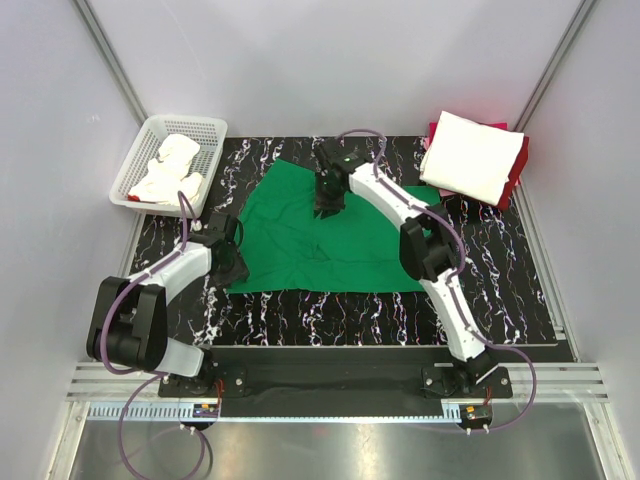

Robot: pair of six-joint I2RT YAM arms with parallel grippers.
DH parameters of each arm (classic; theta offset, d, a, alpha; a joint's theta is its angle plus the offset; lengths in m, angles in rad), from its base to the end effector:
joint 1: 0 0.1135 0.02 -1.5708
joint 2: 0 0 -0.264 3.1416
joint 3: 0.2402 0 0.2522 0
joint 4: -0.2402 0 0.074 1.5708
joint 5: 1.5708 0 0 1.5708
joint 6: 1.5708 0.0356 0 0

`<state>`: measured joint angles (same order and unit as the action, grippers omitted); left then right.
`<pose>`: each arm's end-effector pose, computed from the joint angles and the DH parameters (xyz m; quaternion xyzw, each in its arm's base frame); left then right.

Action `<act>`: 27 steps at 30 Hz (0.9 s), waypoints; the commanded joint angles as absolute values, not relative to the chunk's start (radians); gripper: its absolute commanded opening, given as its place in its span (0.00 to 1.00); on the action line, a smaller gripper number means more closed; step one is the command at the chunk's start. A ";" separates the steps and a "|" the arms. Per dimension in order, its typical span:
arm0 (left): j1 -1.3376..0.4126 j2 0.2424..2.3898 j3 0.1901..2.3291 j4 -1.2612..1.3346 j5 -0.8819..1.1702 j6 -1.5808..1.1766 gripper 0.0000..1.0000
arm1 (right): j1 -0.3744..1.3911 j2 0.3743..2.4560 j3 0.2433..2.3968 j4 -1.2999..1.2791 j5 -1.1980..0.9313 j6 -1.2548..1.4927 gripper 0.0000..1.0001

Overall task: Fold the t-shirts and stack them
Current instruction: Fold the tshirt

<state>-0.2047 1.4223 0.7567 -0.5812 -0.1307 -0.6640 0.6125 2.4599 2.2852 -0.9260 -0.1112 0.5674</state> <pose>0.2413 -0.0454 0.1669 -0.2344 0.9565 -0.0093 0.1731 0.4283 0.3058 0.1988 -0.0348 0.9705 0.1743 0.1632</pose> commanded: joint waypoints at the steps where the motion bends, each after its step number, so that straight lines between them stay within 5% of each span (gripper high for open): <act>1: -0.199 1.408 0.756 -0.575 -0.169 -0.675 0.47 | 0.623 2.300 2.223 -0.945 -0.095 0.515 0.36; 3: -0.201 1.394 0.767 -0.586 -0.179 -0.676 0.47 | 0.623 2.240 2.145 -0.896 -0.113 0.515 0.52; 10: -0.218 1.281 0.788 -0.562 -0.114 -0.675 0.51 | 0.604 1.870 1.601 -0.753 -0.026 0.540 0.66; 19: -0.307 1.348 0.827 -0.482 -0.066 -0.673 0.52 | 0.376 1.409 1.022 -0.669 0.043 0.542 0.69; 27: -0.307 1.495 0.756 -0.416 -0.089 -0.672 0.51 | 0.241 1.469 0.847 -0.500 -0.093 0.497 0.63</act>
